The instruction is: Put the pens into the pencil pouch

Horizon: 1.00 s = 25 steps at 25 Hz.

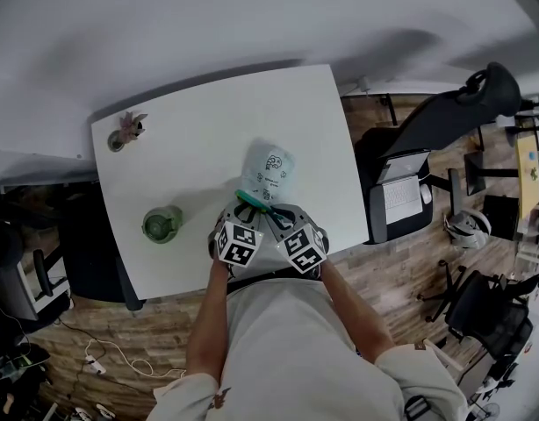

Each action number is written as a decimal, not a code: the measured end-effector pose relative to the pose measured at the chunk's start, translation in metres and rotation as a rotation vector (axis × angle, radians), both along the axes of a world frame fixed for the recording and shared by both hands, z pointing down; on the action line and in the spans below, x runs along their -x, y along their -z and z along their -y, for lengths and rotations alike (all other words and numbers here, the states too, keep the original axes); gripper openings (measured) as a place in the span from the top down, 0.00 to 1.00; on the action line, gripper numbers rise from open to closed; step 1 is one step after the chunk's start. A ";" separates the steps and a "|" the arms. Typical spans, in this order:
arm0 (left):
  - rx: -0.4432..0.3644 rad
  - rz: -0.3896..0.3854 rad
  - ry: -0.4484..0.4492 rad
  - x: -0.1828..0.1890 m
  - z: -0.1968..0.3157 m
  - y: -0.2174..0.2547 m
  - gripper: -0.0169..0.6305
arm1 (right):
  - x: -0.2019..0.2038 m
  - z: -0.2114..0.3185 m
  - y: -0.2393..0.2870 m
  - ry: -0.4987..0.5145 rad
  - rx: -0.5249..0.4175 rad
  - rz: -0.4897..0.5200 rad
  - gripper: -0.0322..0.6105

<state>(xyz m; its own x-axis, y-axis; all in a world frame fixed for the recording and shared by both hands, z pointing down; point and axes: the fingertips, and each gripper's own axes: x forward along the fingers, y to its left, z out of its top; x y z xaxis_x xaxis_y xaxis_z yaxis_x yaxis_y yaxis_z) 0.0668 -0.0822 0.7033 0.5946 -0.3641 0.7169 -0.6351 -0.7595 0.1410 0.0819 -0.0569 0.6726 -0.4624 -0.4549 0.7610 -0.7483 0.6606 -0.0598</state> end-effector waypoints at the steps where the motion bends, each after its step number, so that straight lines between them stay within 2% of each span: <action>1: -0.001 -0.001 0.003 0.000 0.000 0.000 0.88 | 0.000 0.000 -0.001 -0.001 0.001 -0.002 0.89; 12: -0.017 0.006 0.012 0.008 -0.009 0.008 0.80 | -0.006 -0.005 -0.013 -0.027 0.001 -0.029 0.87; 18: -0.039 -0.007 0.031 0.024 -0.017 0.022 0.77 | -0.007 -0.008 -0.012 -0.038 -0.006 -0.033 0.83; 25: -0.119 -0.059 0.081 0.048 -0.017 0.063 0.71 | -0.007 -0.007 0.022 -0.095 -0.098 0.066 0.76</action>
